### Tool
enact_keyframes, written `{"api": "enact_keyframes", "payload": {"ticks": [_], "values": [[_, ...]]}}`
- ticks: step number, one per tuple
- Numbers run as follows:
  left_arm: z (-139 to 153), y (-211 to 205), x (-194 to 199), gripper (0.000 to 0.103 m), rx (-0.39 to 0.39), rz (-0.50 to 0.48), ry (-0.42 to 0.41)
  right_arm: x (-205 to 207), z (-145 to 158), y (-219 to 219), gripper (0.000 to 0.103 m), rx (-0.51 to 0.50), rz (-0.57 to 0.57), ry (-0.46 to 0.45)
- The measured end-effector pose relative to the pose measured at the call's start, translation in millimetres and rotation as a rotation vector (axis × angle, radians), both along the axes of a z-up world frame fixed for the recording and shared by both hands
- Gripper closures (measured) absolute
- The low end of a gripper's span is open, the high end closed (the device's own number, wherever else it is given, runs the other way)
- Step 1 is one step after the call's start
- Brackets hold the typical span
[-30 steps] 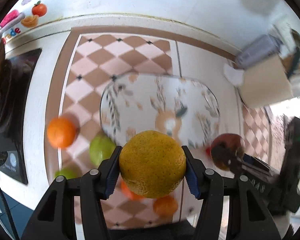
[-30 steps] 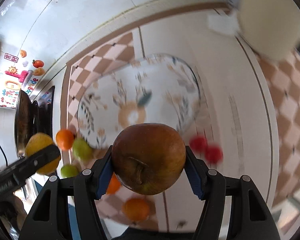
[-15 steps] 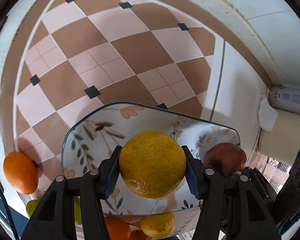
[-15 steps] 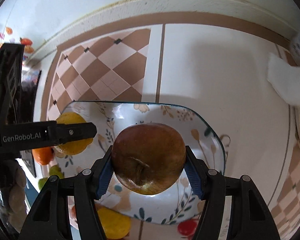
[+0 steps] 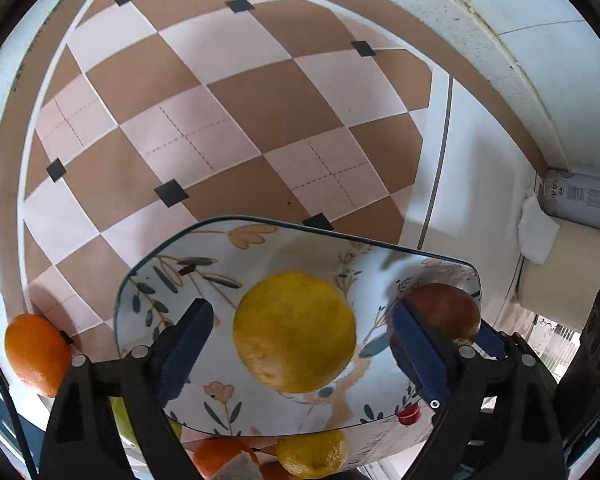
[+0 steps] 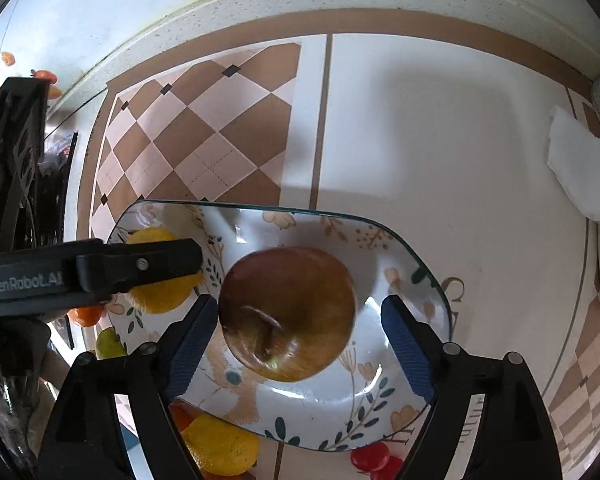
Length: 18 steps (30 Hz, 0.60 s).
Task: Organize fruits
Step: 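Place the lemon and pear onto the floral plate, opening both tools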
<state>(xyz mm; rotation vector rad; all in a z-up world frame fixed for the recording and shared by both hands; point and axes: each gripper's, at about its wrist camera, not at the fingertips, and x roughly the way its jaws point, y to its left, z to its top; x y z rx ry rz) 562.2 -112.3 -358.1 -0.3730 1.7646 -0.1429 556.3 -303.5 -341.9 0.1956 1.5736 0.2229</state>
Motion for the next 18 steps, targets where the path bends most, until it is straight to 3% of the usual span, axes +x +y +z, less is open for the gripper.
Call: {"api": "enact_keyframes", "payload": {"ticks": [5, 11, 18], "values": [[14, 8, -5, 0.011, 0.05, -0.021, -0.05, -15, 11, -10, 0.013, -0.02, -0.037, -0.015], [59, 15, -25, 0.011, 0.231, -0.085, -0.228, -46, 38, -14, 0.013, -0.098, -0.07, -0.069], [99, 10, -74, 0.011, 0.329, -0.131, -0.37, -88, 68, -5, 0.013, -0.124, -0.103, -0.12]]}}
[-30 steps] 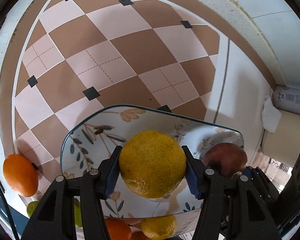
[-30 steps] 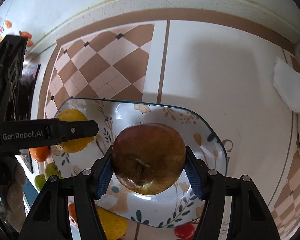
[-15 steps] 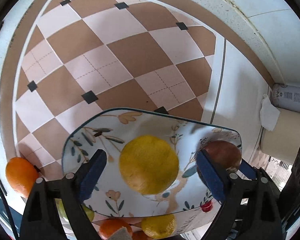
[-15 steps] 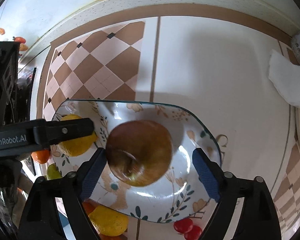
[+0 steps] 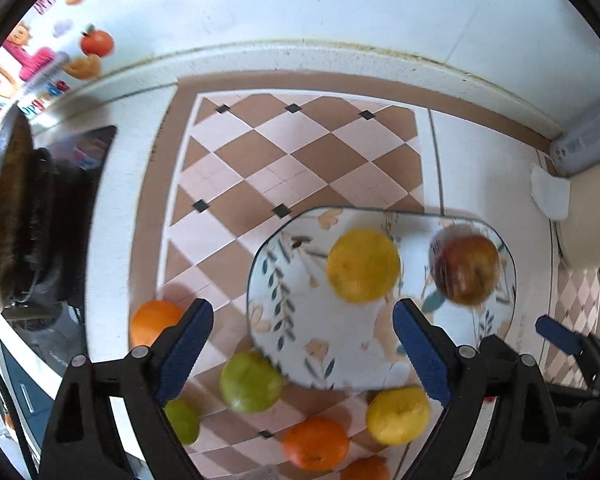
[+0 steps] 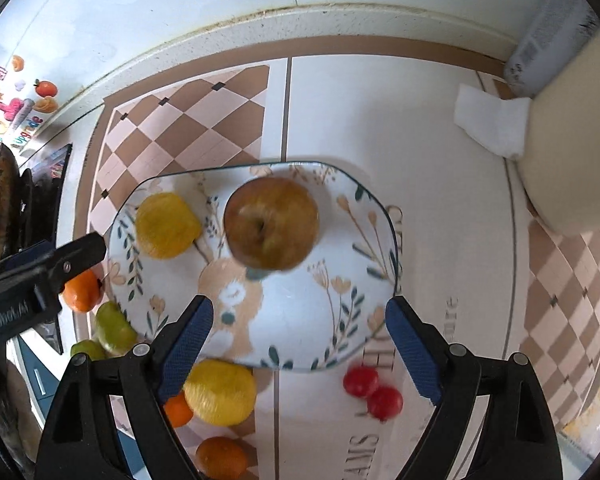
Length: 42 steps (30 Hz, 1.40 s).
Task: Organize fruits
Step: 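Place the lemon and pear onto the floral plate, opening both tools, then grasp the orange with the left tool while the right tool grasps the large lemon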
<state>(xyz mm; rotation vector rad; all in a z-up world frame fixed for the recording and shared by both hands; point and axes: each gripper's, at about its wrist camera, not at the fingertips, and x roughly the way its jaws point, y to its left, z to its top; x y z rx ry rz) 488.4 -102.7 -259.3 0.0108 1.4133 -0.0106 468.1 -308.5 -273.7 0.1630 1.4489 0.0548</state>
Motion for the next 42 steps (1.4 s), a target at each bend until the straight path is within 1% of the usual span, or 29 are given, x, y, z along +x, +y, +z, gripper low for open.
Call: {"api": "enact_keyframes", "payload": {"ticks": [2, 6, 9, 13, 18, 23, 29, 31, 36, 40, 42], "values": [[7, -2, -16, 0.011, 0.02, -0.008, -0.03, -14, 8, 1, 0.013, -0.023, -0.008, -0.02], [20, -6, -43, 0.011, 0.038, -0.024, -0.072, -37, 21, 6, 0.013, -0.028, -0.028, -0.043], [28, -5, -60, 0.011, 0.032, -0.027, -0.097, -52, 32, 11, 0.013, -0.035, -0.029, -0.068], [44, -4, -80, 0.011, 0.016, -0.034, -0.125, -78, 55, 11, 0.013, -0.04, -0.038, -0.109], [72, -2, -106, 0.011, 0.006, -0.041, -0.174, -102, 86, 12, 0.013, -0.045, -0.045, -0.163], [95, -1, -125, 0.011, -0.004, -0.044, -0.216, -124, 115, 16, 0.013, -0.059, -0.034, -0.221], [118, -1, -147, 0.011, -0.021, -0.056, -0.259, -150, 142, 17, 0.013, -0.05, -0.036, -0.268], [125, -1, -155, 0.011, -0.016, -0.058, -0.278, -157, 149, 16, 0.013, -0.049, -0.036, -0.279], [135, 0, -168, 0.011, -0.035, -0.052, -0.293, -170, 160, 13, 0.013, -0.029, -0.04, -0.294], [133, 4, -171, 0.011, -0.052, -0.038, -0.286, -171, 159, 12, 0.013, 0.008, -0.044, -0.289], [128, 5, -170, 0.011, -0.038, -0.031, -0.279, -165, 150, 13, 0.013, 0.027, -0.044, -0.265]]}}
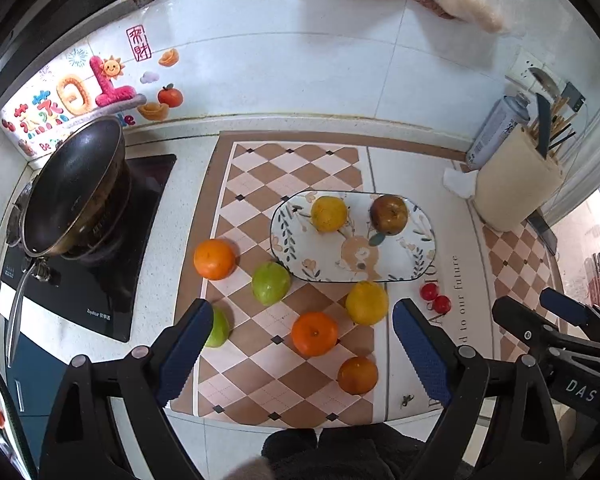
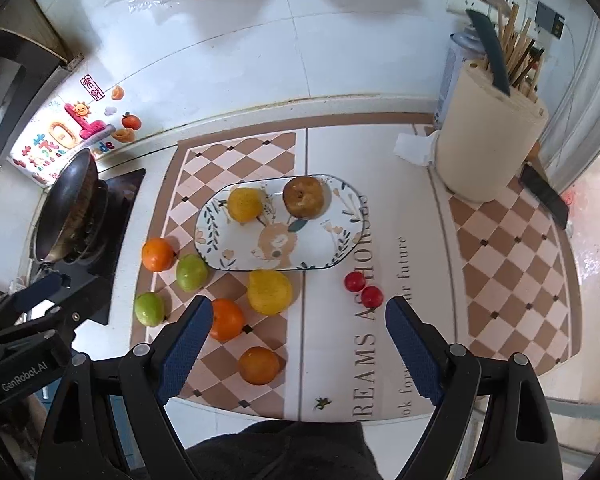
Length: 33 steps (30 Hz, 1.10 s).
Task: Organize fruits
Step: 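Grasp the orange with the left tool while the right tool grasps the large lemon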
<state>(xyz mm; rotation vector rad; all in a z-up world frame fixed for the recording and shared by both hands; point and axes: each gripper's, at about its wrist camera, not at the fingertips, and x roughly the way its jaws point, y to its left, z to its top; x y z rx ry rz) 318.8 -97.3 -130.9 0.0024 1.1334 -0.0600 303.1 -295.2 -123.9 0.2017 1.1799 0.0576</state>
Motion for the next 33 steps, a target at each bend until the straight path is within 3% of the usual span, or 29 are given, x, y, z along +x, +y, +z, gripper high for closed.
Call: {"api": "enact_keyframes", "payload": {"ticks": [2, 9, 12, 17, 19, 25, 33], "values": [[-12, 4, 5, 0.003, 0.046, 0.021, 0.014, 8, -16, 1, 0.013, 0.036, 0.006, 0.028], [-84, 25, 21, 0.002, 0.13, 0.101, 0.152, 53, -124, 14, 0.013, 0.182, 0.006, 0.227], [-112, 34, 24, 0.002, 0.116, 0.129, 0.225, 68, -169, 23, 0.016, 0.214, 0.004, 0.305], [-148, 42, 29, 0.002, 0.071, 0.168, 0.318, 85, -215, 42, 0.023, 0.227, 0.037, 0.38], [-157, 42, 31, 0.002, 0.063, 0.174, 0.344, 89, -227, 47, 0.038, 0.235, 0.053, 0.392], [-173, 28, 40, 0.002, 0.023, 0.135, 0.399, 79, -221, 41, 0.039, 0.174, 0.102, 0.366], [-206, -16, 55, 0.002, -0.038, 0.009, 0.481, 39, -219, -13, 0.039, 0.134, 0.053, 0.424]]}}
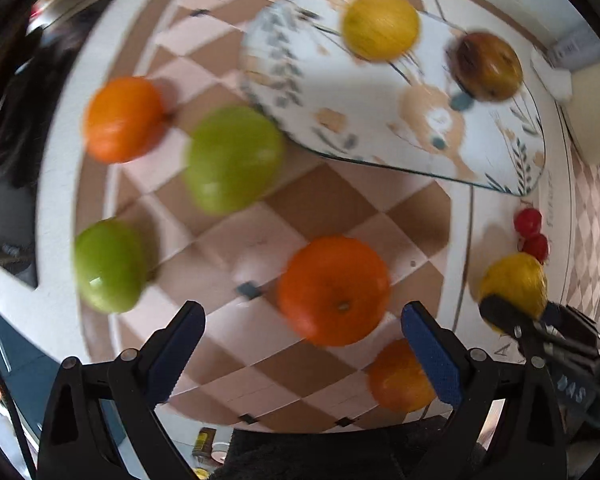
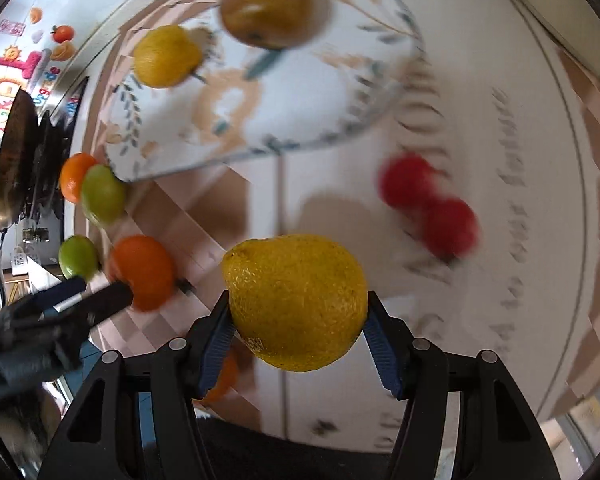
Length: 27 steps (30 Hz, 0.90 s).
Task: Organize fruits
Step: 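Grasp the orange with the left tool while the right tool grasps the large lemon, then place the orange and large lemon onto the plate, opening both tools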
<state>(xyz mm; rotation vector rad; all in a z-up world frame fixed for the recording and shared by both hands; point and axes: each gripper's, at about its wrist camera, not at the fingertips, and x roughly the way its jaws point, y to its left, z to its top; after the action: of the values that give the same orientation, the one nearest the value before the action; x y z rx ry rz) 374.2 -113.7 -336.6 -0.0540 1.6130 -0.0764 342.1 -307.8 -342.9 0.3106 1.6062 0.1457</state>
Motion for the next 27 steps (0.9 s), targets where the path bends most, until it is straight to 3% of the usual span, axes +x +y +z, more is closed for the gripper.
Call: {"api": "enact_keyframes", "payload": {"ticks": [2, 5, 8, 17, 22, 27], "values": [[-8, -14, 4, 0.007, -0.003, -0.041, 0.003, -7, -4, -10, 0.039, 0.007, -0.021, 0.012], [-19, -28, 7, 0.032, 0.015, -0.092, 0.013, -10, -5, -14, 0.039, 0.019, -0.04, 0.007], [-24, -34, 5, 0.042, 0.074, -0.13, -0.011, -9, -4, -12, 0.038, 0.009, -0.034, -0.004], [-17, -24, -2, 0.043, 0.021, -0.101, -0.022, -5, 0, -13, 0.039, 0.039, -0.045, -0.007], [32, -16, 2, 0.043, -0.071, -0.079, -0.079, 6, 25, -10, 0.039, 0.08, -0.056, -0.06], [76, -4, 37, 0.043, -0.115, -0.051, -0.156, 43, 48, -10, 0.039, 0.088, -0.074, -0.132]]}}
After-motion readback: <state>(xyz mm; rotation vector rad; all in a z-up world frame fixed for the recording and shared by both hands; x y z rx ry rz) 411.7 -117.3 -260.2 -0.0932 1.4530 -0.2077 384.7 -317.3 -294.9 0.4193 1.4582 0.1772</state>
